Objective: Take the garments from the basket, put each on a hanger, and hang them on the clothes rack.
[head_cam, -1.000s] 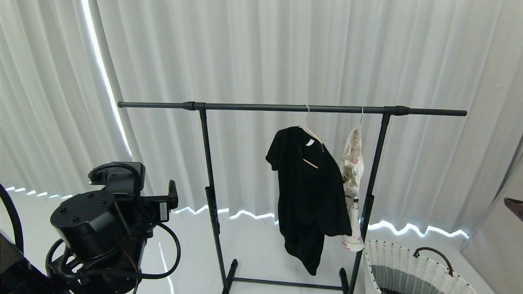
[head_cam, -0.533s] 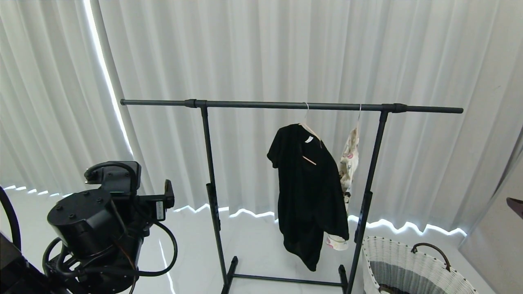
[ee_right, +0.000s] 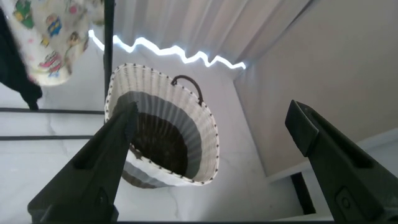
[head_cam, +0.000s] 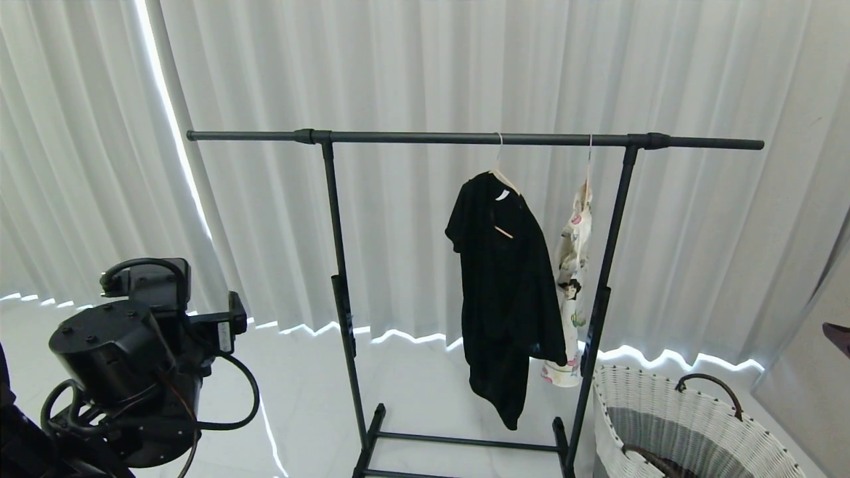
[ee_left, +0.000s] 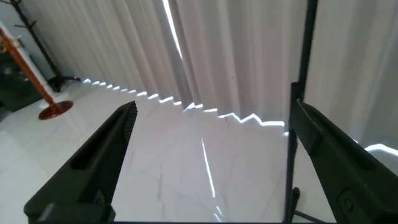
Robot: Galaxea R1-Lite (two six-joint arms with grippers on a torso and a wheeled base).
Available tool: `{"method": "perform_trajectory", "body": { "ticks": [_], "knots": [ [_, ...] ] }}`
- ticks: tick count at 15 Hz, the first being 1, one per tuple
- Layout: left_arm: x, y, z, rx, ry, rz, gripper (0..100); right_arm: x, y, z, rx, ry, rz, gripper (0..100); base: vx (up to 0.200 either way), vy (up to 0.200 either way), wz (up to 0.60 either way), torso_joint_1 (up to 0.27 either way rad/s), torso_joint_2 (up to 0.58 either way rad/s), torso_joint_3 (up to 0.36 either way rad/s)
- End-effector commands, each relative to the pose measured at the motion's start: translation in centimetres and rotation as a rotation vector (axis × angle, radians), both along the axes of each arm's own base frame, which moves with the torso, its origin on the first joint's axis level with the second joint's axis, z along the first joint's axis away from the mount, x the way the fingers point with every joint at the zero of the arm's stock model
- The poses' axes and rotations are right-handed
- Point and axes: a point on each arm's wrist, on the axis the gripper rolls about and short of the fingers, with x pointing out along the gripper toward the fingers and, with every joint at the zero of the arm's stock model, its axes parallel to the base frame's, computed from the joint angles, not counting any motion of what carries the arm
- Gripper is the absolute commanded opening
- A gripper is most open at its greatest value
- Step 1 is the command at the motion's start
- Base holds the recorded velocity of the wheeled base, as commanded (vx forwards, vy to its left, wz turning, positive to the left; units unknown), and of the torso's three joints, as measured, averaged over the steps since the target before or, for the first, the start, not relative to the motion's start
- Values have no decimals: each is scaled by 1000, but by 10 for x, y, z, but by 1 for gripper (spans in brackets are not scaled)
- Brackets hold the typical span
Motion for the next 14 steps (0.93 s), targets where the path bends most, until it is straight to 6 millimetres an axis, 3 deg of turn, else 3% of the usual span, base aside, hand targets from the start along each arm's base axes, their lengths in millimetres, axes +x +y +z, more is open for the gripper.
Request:
{"method": "perform_trajectory", "body": {
  "ticks": [1, 4, 11, 14],
  "knots": [
    [0, 18, 2, 0, -5, 74, 100, -2, 0, 0, 2, -5, 0, 100, 0, 0, 0, -207, 500, 290],
    [-9, 23, 22, -11, -79, 89, 100, -5, -1, 1, 4, -17, -1, 100, 0, 0, 0, -207, 494, 284],
    [-58, 20, 67, -32, -130, 34, 100, -10, -2, -1, 5, -20, 2, 100, 0, 0, 0, -178, 470, 288],
    [-72, 7, 63, -30, -51, -64, 100, -16, -3, -5, 3, -21, 1, 100, 0, 0, 0, -154, 452, 307]
  ]
}}
